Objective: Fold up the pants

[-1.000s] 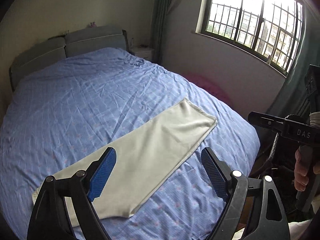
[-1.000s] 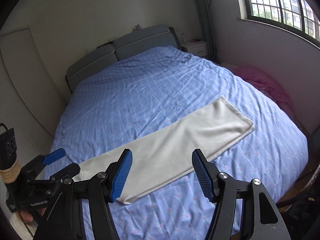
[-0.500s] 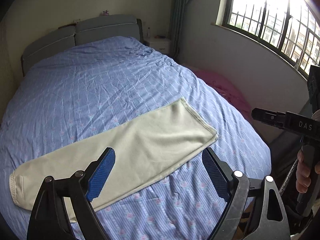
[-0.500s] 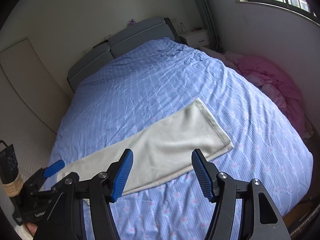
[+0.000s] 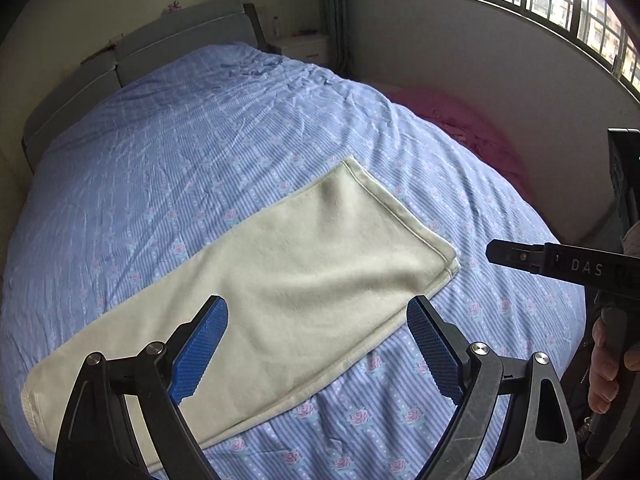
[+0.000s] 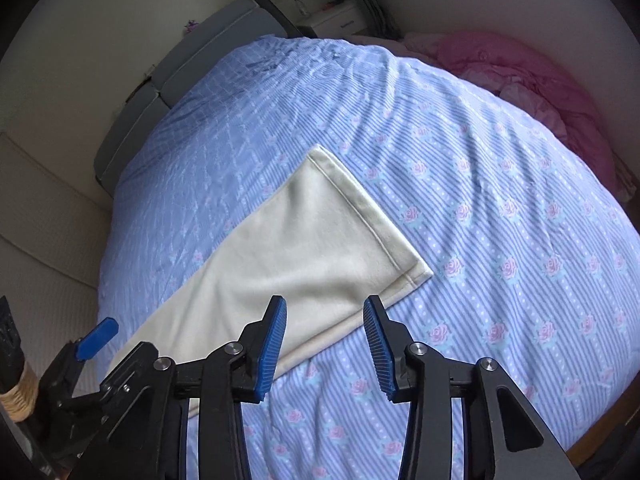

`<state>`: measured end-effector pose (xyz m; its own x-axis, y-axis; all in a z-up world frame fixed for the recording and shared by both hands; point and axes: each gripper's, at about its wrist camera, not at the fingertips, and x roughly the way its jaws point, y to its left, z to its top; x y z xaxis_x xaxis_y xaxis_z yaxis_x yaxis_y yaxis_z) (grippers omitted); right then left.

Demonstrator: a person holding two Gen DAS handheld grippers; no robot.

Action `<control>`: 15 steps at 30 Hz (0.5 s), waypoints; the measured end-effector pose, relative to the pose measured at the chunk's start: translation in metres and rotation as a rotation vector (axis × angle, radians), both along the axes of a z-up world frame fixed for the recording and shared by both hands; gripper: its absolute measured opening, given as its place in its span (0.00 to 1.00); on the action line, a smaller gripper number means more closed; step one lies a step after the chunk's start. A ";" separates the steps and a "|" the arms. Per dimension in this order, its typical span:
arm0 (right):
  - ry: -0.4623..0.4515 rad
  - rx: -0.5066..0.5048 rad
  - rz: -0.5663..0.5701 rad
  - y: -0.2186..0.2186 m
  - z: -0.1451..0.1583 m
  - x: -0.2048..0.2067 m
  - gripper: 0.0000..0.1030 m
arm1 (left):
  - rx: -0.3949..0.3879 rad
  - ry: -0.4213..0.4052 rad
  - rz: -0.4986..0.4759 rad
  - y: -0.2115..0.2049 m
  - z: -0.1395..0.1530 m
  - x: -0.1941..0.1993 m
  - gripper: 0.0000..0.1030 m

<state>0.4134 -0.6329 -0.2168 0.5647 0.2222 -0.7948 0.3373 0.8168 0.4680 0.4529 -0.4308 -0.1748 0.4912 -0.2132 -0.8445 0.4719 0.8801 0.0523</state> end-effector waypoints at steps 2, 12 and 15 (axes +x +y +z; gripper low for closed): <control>0.032 0.041 -0.015 -0.009 -0.019 0.013 0.41 | 0.018 0.038 0.020 -0.008 -0.017 0.011 0.89; 0.198 0.154 -0.098 -0.037 -0.102 0.060 0.41 | 0.042 0.201 0.138 -0.033 -0.072 0.047 0.89; 0.234 0.175 -0.101 -0.039 -0.121 0.072 0.41 | 0.061 0.211 0.131 -0.031 -0.077 0.046 0.89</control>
